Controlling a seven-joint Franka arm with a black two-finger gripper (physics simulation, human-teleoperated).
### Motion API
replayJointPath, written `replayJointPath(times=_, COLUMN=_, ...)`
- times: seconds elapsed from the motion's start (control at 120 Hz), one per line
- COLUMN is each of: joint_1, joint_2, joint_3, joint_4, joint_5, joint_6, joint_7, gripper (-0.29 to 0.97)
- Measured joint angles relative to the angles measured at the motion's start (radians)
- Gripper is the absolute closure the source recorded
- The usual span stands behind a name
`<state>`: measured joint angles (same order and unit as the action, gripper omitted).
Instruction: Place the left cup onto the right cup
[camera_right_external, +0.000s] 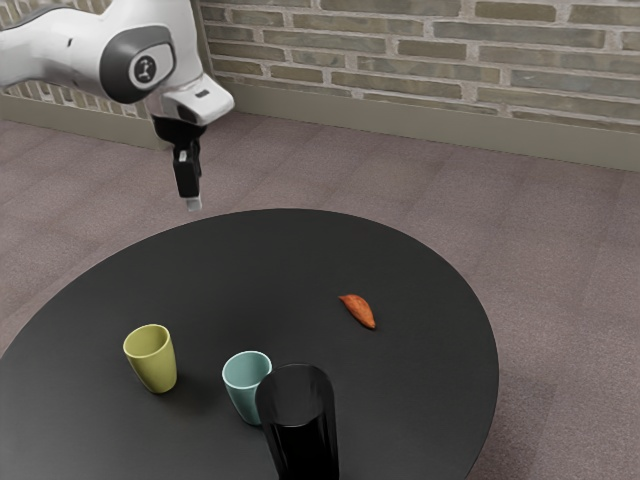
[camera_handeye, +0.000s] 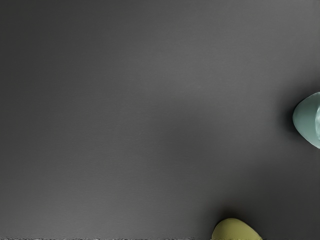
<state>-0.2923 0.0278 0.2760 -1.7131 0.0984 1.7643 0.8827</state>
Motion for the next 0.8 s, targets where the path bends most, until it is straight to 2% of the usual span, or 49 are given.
replayJointPath(times=0.083, joint_1=0.002, joint_2=-0.001, joint_3=0.001, joint_4=-0.031, joint_5=-0.001, joint_6=-0.010, joint_7=-0.002, gripper=0.00)
replayJointPath(times=0.283, joint_1=0.036, joint_2=-0.023, joint_3=0.003, joint_4=-0.267, joint_5=0.001, joint_6=0.104, joint_7=-0.002, gripper=0.00)
replayJointPath(times=0.658, joint_1=0.137, joint_2=0.021, joint_3=0.003, joint_4=-0.415, joint_5=0.016, joint_6=0.253, joint_7=-0.010, gripper=0.00)
replayJointPath(times=0.8, joint_1=0.138, joint_2=0.047, joint_3=0.003, joint_4=-0.448, joint_5=0.016, joint_6=0.297, joint_7=-0.017, gripper=0.00)
